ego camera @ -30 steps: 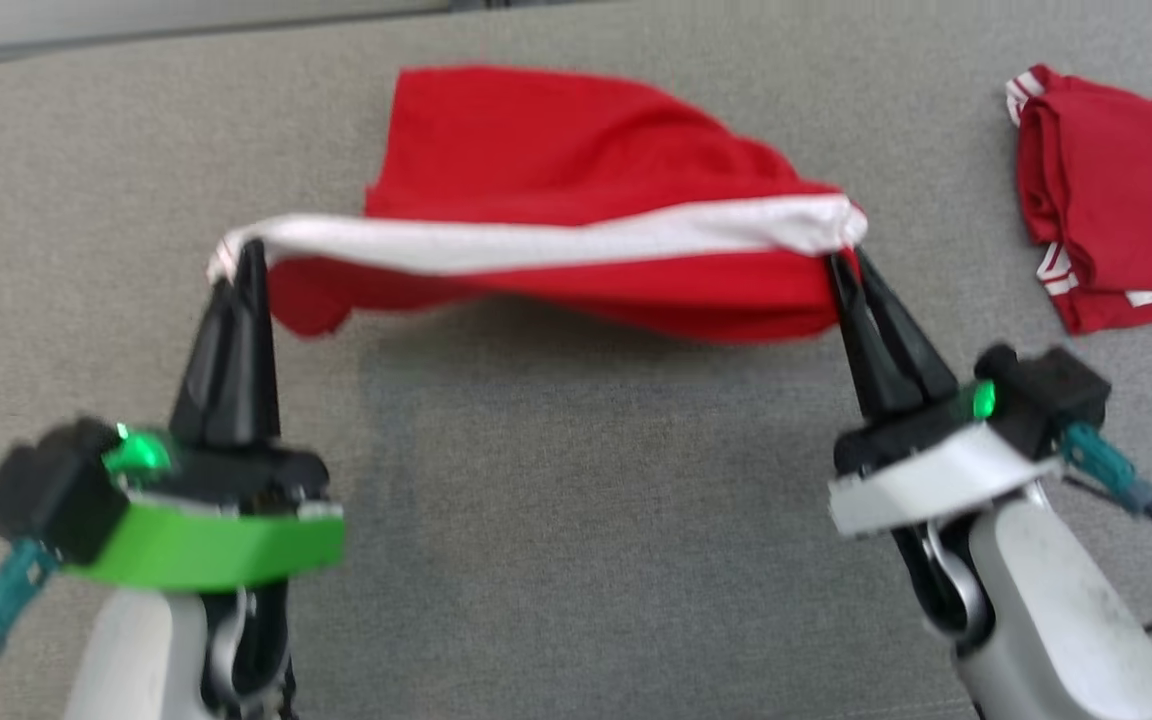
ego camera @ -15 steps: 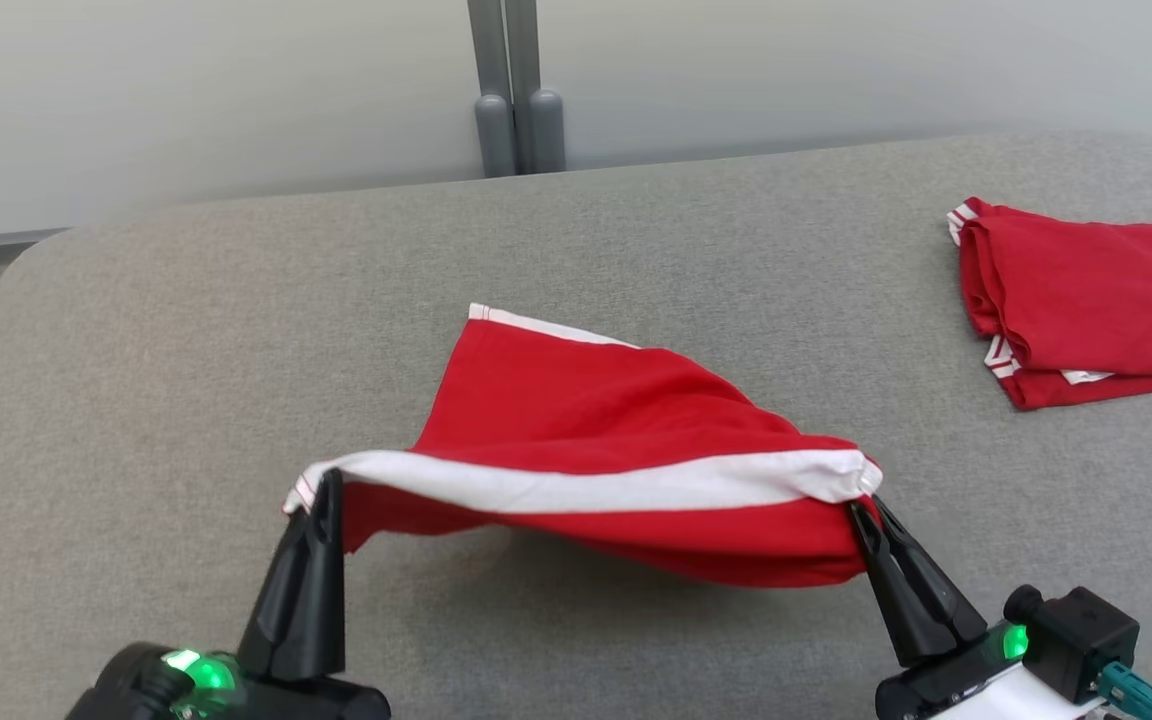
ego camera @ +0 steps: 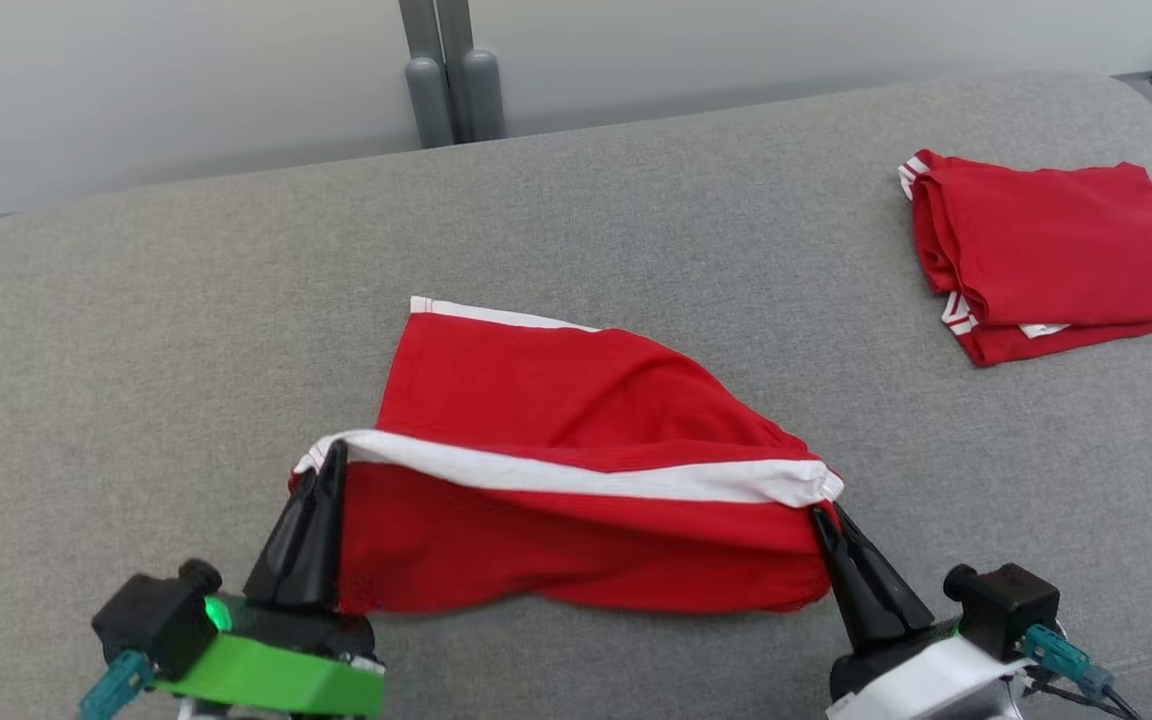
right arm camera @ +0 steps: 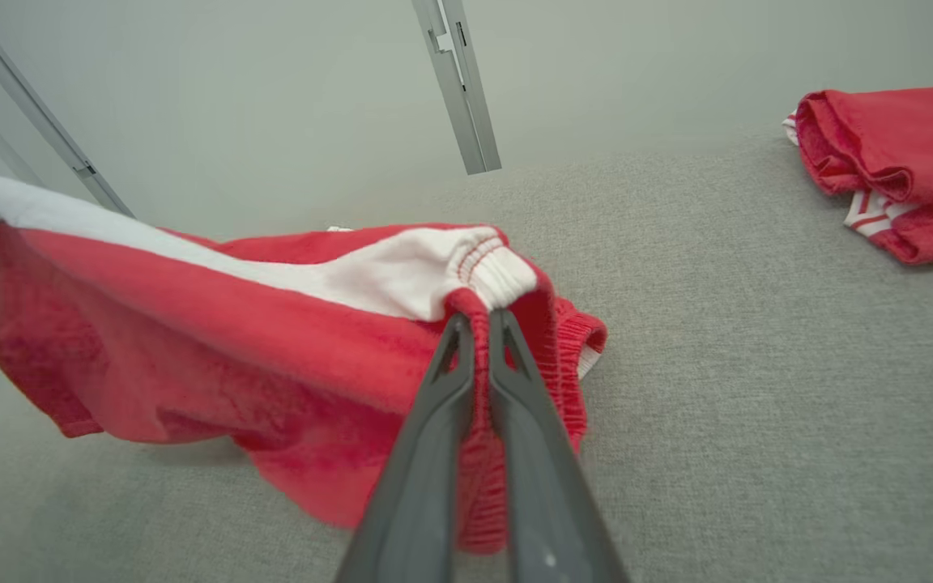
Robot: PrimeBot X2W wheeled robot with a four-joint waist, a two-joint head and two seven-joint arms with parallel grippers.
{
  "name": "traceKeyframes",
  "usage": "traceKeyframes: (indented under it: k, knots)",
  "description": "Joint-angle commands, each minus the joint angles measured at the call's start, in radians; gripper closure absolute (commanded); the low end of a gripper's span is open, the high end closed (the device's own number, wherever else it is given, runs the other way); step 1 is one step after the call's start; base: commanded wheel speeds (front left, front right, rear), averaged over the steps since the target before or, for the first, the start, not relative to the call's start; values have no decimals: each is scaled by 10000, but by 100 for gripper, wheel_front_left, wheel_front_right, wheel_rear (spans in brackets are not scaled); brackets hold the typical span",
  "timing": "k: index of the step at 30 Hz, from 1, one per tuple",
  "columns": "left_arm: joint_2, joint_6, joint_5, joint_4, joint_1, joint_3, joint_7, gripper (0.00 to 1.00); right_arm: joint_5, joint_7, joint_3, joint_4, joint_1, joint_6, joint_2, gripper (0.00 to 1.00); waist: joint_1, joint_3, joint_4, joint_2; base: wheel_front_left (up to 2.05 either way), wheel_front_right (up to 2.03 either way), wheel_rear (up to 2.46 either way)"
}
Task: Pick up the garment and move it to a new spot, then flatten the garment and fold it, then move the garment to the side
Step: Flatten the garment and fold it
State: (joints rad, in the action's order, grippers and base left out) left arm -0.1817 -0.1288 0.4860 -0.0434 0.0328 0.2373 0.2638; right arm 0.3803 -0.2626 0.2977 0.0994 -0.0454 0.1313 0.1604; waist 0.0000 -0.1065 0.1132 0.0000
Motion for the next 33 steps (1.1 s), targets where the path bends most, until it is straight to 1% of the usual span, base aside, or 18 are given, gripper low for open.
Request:
traceKeyframes:
  k: [1,8,11,13,16,22,31,32,33]
  knots:
    - [-154,-22,6,329,-620,19,4,100,18,-27,-19,243,300,-13,-153,100,0,-341,265,0,0,0,0]
    - [-596,-21,83,2483,-2856,326,4,100,-133,-28,-325,1169,1372,-13,-857,100,0,-1018,775,0,0,0,0]
    - [-767,-21,109,3313,-3608,547,4,100,-162,-28,-377,1463,1760,-13,-1019,100,0,-1288,992,0,0,0,0]
    - [-853,-19,137,3841,-4063,717,4,100,-200,-26,-443,1631,2038,-13,-1063,100,0,-1459,1115,0,0,0,0]
    - [-969,-16,123,4602,-4728,925,4,100,228,-28,-325,1795,2376,-13,-1091,100,0,-1717,1257,0,0,0,0]
    - [-1038,-7,15,5949,-5639,930,4,100,698,-28,-63,2173,2954,-13,-1081,100,0,-2101,1379,0,0,0,0]
    - [-848,2,-173,7428,-6546,1018,4,100,851,-28,81,2603,3507,-13,-1077,100,0,-2298,1298,0,0,0,0]
    - [-822,2,-223,7646,-6674,1048,4,100,901,-28,125,2654,3538,-13,-1079,87,0,-2291,1285,0,0,0,0]
    - [-791,2,-239,7862,-6759,1071,4,93,923,-28,151,2694,3564,-13,-1077,76,0,-2281,1272,0,0,0,0]
